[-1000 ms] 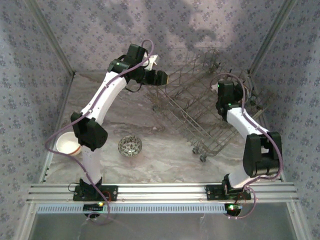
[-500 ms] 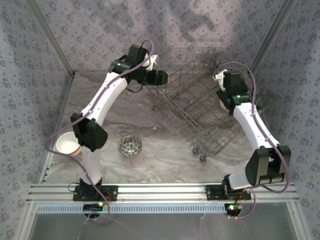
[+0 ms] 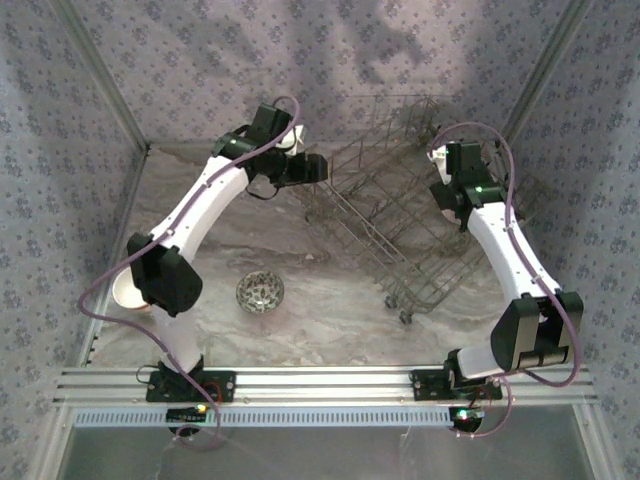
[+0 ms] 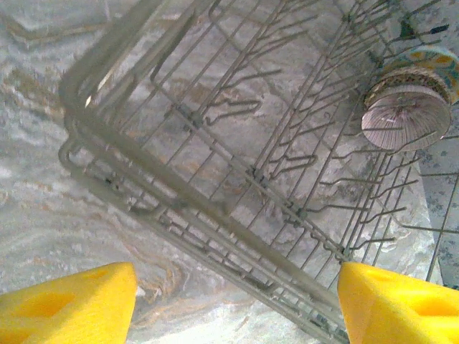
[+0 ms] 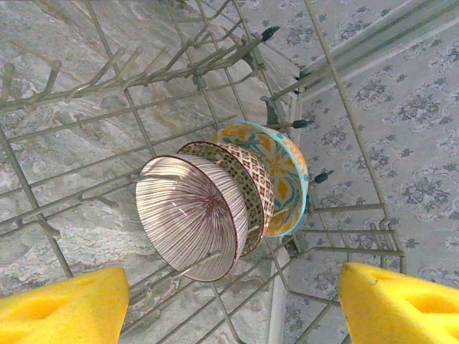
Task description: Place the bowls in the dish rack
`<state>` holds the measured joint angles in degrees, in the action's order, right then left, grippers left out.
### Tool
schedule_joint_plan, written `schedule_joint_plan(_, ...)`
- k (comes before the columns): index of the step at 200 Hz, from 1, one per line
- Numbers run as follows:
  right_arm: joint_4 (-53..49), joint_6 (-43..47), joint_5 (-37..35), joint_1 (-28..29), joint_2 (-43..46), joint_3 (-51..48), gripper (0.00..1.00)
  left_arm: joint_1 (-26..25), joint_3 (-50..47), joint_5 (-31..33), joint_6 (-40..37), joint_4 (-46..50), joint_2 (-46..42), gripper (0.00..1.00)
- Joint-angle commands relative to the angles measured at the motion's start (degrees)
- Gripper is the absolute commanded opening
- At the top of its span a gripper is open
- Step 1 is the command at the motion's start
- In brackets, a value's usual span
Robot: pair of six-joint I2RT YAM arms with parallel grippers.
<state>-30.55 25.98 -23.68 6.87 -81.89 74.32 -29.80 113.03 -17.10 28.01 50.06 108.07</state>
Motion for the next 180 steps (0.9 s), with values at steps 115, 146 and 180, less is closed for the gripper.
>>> schedule_joint_plan(115,-1.36,-3.48,1.36,-1.57,-0.74,1.87,0.78,-3.23,0.23,-4.12,6.88,-6.45,1.37,0.68)
schedule_joint_plan(146,-0.93,-3.80,0.83,-1.77,-0.58,1.96,0.78,-3.25,2.47,-4.43,6.71,-6.04,3.27,0.56)
schedule_joint_plan(180,-0.74,-4.10,0.74,-2.13,-0.51,1.86,0.78,-3.07,3.89,-4.34,5.94,-5.11,4.28,0.39)
